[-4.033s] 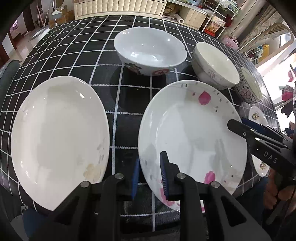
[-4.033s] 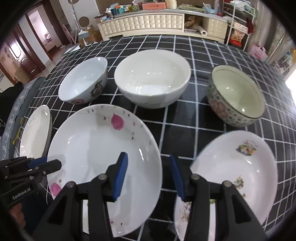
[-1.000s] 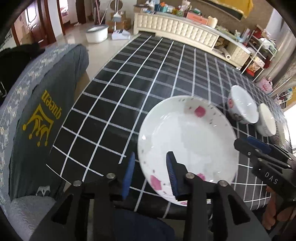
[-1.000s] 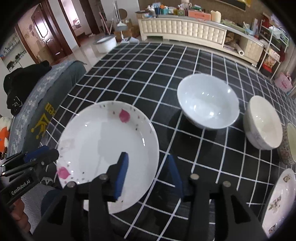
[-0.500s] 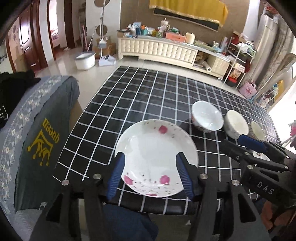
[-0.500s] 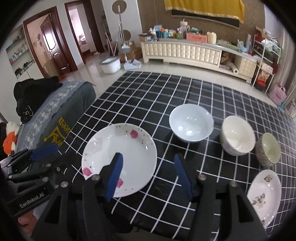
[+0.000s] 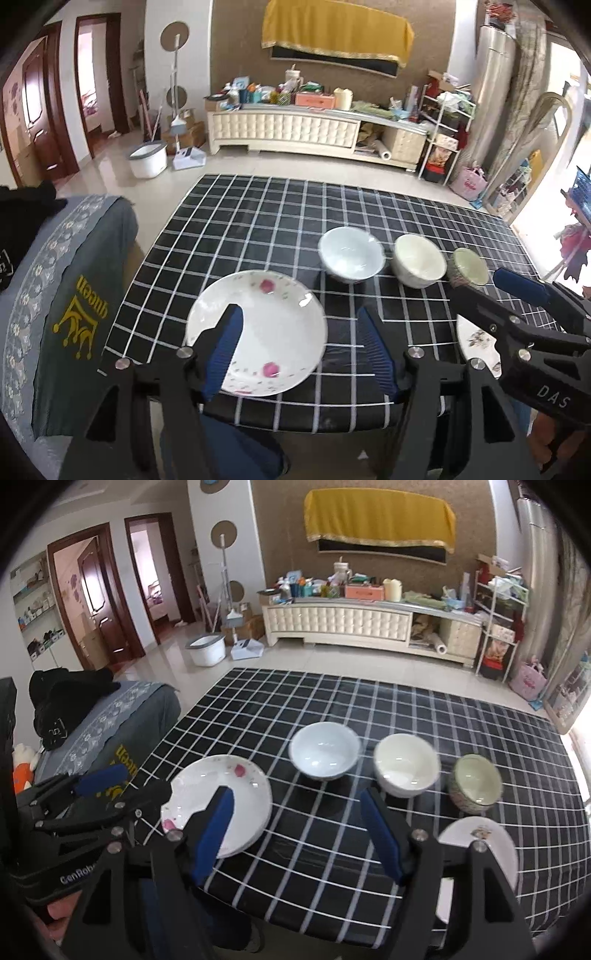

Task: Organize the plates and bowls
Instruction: 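Open the right gripper and withdraw from the stacked plates, then grasp the rim of the cartoon-print plate with the right gripper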

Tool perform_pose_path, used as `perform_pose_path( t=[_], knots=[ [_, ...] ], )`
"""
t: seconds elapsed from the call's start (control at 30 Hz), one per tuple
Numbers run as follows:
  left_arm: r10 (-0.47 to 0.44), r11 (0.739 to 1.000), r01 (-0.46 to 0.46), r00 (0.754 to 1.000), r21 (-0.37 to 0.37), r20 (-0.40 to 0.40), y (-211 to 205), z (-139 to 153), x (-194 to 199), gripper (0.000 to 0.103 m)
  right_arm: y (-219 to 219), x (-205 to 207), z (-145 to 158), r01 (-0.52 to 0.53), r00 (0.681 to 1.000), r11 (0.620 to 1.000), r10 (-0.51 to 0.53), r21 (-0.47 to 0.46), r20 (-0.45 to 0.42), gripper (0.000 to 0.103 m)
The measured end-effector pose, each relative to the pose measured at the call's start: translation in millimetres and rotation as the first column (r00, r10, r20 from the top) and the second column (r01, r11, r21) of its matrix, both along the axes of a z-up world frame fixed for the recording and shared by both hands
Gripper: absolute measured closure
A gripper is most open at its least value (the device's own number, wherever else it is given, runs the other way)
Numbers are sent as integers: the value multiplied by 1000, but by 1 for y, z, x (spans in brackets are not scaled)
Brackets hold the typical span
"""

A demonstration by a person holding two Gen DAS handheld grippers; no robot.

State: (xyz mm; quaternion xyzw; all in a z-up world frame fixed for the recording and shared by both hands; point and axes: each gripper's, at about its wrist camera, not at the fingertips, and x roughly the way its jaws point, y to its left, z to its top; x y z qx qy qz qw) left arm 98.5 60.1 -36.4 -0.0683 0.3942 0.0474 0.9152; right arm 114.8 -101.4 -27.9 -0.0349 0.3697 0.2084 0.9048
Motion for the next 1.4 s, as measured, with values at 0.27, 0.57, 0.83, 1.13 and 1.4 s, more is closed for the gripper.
perform_pose_path(
  t=[0.27,0.57,0.83,1.13,1.4],
  knots=[
    [-117,993,117,993,24,6,-61,3,23,36,-62,2,5,99,995,995,-99,-18,12,28],
    [-243,970,243,970,8,-14,-134,-7,57,36,-138,12,-8,252,968,966,-253,-54,-2,28],
    [-318,948,317,942,-24,-105,-188,-45,88,36,-195,33,-45,327,938,940,-335,-95,-87,28],
    [-344,939,332,904,-91,-255,-223,-108,119,36,-241,52,-98,371,898,922,-387,-114,-210,28],
    [-376,926,359,866,-114,-330,-242,-148,139,36,-259,70,-138,364,876,923,-384,-121,-291,28]
  ],
)
